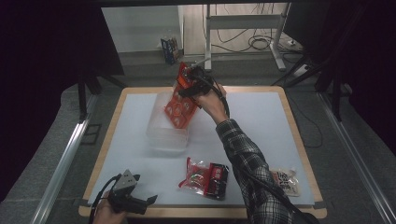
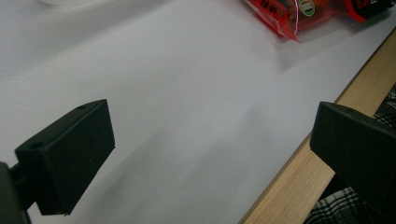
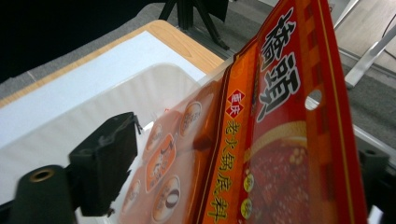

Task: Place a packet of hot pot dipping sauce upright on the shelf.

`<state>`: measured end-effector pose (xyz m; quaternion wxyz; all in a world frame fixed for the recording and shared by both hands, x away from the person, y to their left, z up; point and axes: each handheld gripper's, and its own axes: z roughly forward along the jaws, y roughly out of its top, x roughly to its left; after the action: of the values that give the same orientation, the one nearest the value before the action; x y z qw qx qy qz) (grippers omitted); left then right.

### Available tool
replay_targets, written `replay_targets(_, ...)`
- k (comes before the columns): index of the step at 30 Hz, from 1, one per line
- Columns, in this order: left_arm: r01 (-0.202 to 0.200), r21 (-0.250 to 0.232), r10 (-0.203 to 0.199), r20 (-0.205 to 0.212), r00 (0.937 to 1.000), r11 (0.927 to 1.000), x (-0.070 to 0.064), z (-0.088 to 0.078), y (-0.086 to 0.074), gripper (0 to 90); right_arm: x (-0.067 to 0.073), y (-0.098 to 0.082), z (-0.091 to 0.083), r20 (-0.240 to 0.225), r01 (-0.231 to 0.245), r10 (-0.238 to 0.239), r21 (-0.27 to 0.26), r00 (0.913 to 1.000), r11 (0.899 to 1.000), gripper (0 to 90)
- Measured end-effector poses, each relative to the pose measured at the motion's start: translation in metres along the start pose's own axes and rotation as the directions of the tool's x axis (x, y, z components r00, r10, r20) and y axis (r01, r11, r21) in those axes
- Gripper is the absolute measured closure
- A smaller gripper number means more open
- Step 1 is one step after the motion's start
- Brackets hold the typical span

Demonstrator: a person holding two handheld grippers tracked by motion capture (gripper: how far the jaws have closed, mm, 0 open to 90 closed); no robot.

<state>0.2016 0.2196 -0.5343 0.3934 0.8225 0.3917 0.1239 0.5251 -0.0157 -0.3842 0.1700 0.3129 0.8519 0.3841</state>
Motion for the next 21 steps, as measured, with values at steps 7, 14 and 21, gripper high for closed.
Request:
replay_targets(7,-0.02,0.009,0.02,-0.003,0.9998,0.9998,-0.002,0.001,0.001,0.9,-0.002,-0.008,-0.009,-0.022,0.02,-0.02,0.004,0.9996,1.0,7.4)
replay_targets(14,-0.026,0.004,0.026,0.001,0.9996,0.9996,-0.002,0.0,0.001,1.8,-0.005,-0.018,-0.019,-0.052,0.02,-0.02,-0.001,0.9985,1.0,4.1)
replay_targets(21,-0.032,0.007,0.032,-0.007,0.9995,0.9995,-0.003,0.001,0.001,2.6,0.0,-0.026,-0.026,-0.066,0.054,-0.054,0.008,0.9963,0.998,1.3)
